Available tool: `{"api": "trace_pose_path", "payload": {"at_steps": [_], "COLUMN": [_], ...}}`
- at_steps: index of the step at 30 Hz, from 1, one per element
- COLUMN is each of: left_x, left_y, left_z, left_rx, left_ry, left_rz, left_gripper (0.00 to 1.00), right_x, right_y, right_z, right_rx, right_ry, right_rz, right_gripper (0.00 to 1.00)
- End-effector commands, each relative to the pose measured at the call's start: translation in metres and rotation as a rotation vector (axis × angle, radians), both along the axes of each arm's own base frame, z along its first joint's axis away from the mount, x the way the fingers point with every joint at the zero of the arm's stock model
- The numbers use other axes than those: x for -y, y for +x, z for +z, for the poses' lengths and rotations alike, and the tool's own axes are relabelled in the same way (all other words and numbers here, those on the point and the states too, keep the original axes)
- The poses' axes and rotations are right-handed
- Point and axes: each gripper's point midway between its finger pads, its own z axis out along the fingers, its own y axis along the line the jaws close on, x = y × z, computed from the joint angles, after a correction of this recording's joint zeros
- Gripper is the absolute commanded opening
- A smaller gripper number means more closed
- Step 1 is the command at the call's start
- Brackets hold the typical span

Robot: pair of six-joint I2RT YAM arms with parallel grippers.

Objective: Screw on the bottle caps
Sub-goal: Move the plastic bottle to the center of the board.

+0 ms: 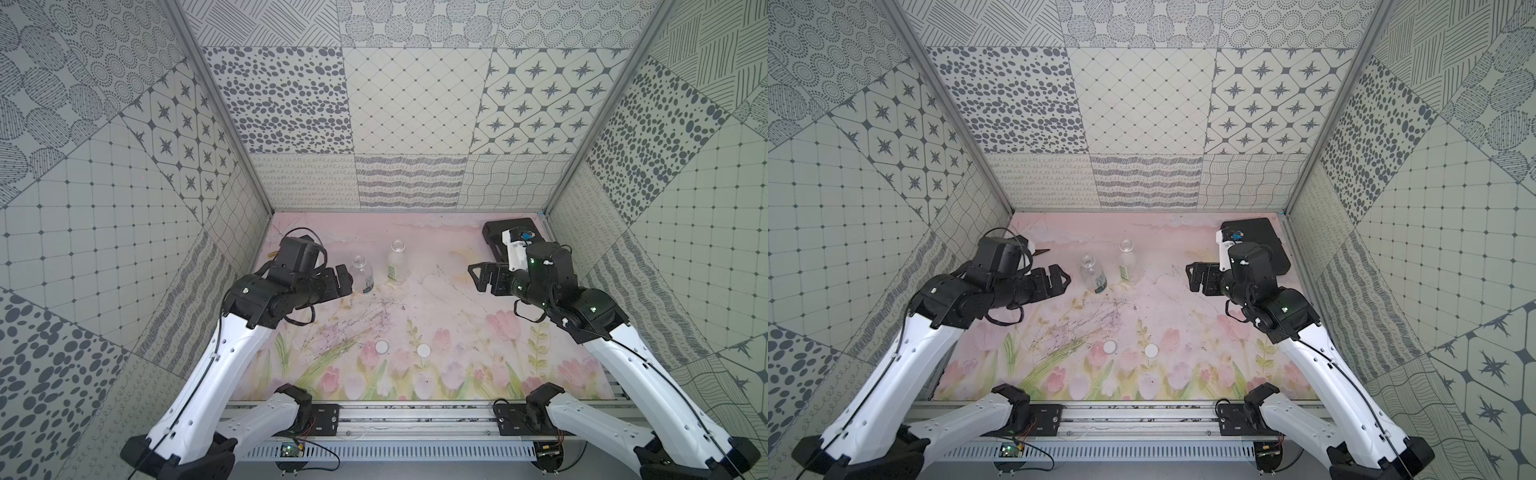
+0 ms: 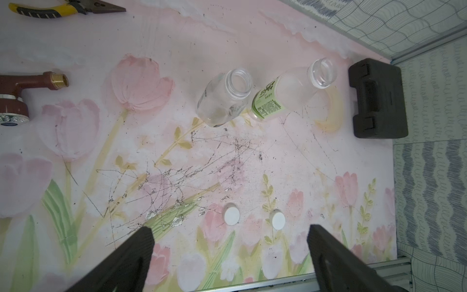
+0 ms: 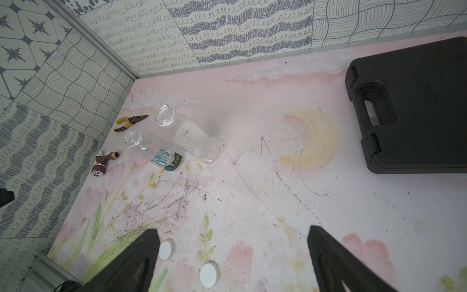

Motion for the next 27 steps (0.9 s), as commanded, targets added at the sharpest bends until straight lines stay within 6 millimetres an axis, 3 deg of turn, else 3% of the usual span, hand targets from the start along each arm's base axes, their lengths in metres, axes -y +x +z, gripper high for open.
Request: {"api": "trace_pose_path", "payload": {"at_steps": [1,8,27], "left_x": [0.015,0.031,0.026], "left_y": [0.034,0.077,0.123], "left_z": [-0.015,-0.042,-0.089], "left_rx": [-0.058,-0.187,-0.376], "left_ry": [0.103,0.191,0.378], "left_rz": [-0.051,-0.09,-0.054], "left_gripper": [1.0,0.98,0.82], "right_x": [-0.004,-0.004,0.0], "right_y": [0.005,0.01,0.013], "right_z": [-0.008,-0.02,-0.032], "right_rx": [0.005,-0.007,-0.01], "right_ry": [-0.04,-0.085,-0.133], "right_rz": [0.007,0.003,-0.002], "right_gripper": [0.97,0.97,0.97]}}
